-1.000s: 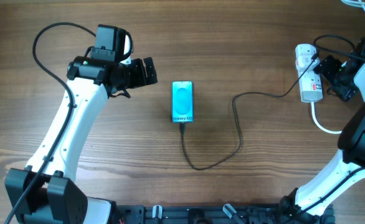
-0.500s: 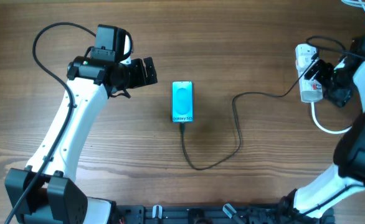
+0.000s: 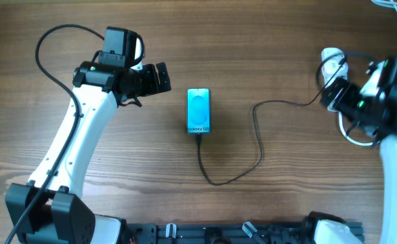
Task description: Plug charger to phone and switch on socket
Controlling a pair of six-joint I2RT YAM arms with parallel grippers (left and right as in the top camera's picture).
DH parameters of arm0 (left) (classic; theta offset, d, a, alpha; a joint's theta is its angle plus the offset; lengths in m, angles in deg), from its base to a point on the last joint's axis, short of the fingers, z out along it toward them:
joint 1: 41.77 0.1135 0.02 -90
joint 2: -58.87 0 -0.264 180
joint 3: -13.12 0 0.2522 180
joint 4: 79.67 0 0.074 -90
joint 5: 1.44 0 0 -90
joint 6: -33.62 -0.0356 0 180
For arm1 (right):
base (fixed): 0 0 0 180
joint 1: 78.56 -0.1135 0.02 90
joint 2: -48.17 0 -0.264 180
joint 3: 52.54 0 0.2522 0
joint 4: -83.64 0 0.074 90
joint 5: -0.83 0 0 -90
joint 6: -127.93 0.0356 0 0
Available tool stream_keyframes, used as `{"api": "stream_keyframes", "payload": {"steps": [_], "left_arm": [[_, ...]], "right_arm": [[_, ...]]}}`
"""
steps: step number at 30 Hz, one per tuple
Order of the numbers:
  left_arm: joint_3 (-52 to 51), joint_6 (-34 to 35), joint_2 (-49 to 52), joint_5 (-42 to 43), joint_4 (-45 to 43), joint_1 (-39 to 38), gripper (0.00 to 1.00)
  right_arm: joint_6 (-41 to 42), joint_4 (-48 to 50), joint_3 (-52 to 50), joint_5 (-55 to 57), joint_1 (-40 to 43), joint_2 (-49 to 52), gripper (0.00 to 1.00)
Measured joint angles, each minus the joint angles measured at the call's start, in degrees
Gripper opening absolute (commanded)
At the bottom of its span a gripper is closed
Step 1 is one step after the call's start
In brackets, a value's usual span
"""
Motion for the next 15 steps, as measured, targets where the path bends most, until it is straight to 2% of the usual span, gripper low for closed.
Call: {"api": "stream_keyframes", "payload": {"steps": [3,7,10,15], "left_arm": [[0.0,0.0,0.0,0.0,0.1,0.0,1.0],[0.0,0.0,0.0,0.0,0.0,0.0,1.0],[0.0,0.0,0.0,0.0,0.0,0.0,1.0],[0.0,0.0,0.0,0.0,0.0,0.0,1.0]], "right_arm": [[0.0,-1.2,-4.4,-0.2,-3.6,-11.5,1.0],[0.0,-8.0,-4.8,-0.2,-4.3,-23.7,1.0],[0.0,-11.5,-4.9,-0.3,-4.3,-27.7,1.0],[0.0,-11.7,-4.9,-0.3,-4.3,-27.8,1.0]]}}
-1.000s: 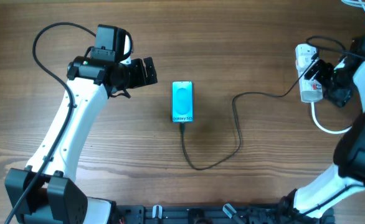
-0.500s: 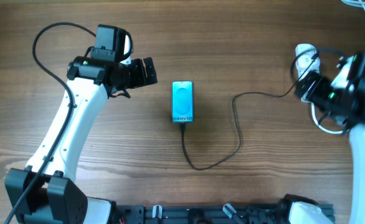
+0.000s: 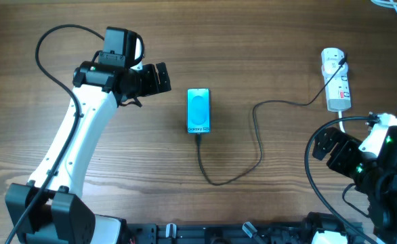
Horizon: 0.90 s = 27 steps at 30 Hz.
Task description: Plug charger to phone and switch on socket
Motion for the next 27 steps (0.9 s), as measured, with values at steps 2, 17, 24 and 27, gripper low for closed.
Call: {"api": "stream_keyframes", "payload": {"steps": [2,17,24,27], "left_arm": [[0.0,0.0,0.0,0.0,0.0,0.0,1.0],[0.0,0.0,0.0,0.0,0.0,0.0,1.0],[0.0,0.0,0.0,0.0,0.0,0.0,1.0],[0.0,0.0,0.0,0.0,0.0,0.0,1.0]], "right_arm": [[0.0,0.0,0.0,0.0,0.0,0.3,1.0],[-5.4,17.7,-11.4,-0.6,-6.6,-9.6,1.0],[-9.4,41.2,-34.3,-7.4,-6.7,-25.9,1.0],[-10.0,49.8,-42.3,-10.4,-6.7,-32.7,1.0]]}}
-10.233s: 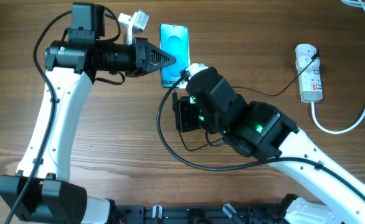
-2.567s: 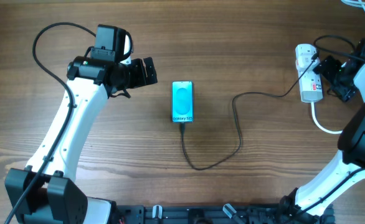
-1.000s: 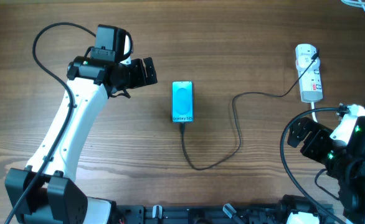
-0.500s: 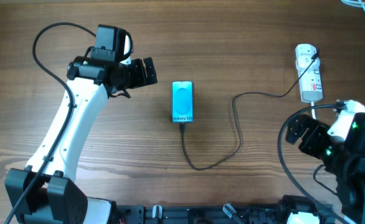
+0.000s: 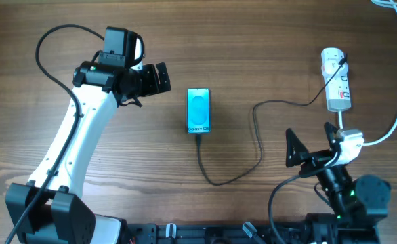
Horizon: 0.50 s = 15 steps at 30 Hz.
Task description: Plug charger to phone and switch on socket
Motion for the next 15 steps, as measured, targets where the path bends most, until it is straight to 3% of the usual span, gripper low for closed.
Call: {"api": "stream_keyframes", "payload": {"steps": [15], "left_arm": [[0.0,0.0,0.0,0.0,0.0,0.0,1.0]], "right_arm": [[0.0,24.9,-18.1,0.3,-3.0,-8.5,1.0]]}}
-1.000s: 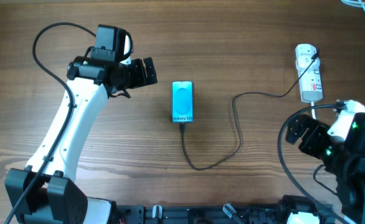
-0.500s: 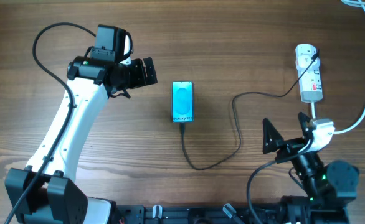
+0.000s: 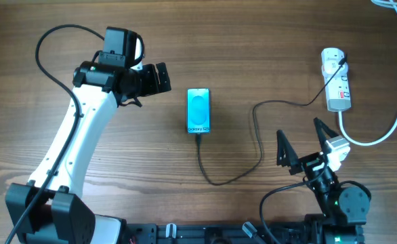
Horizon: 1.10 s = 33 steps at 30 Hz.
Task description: Plug charger to phone and switch on socket
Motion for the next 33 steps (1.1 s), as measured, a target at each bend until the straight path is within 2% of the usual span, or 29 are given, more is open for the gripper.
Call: {"api": "stream_keyframes", "payload": {"steps": [2,5,12,18,33], "left_arm": [[0.0,0.0,0.0,0.0,0.0,0.0,1.0],[0.0,0.0,0.0,0.0,0.0,0.0,1.0],[0.0,0.0,0.0,0.0,0.0,0.0,1.0],[0.0,0.0,0.0,0.0,0.0,0.0,1.0],[0.0,0.0,0.0,0.0,0.0,0.0,1.0]], "right_arm": [[0.0,3.8,-1.2,1.2,0.0,-0.1,1.0],[0.0,4.1,-2.3,3.1,0.0,-0.1,1.0],[-0.2,-3.8,-2.6,7.6,0.0,-0.2,1.0],[-5.8,-3.8,-2.6,9.7,0.0,-0.2,1.0],[-6.7,-3.8,-2.6,10.2,0.0,-0.2,1.0]]}}
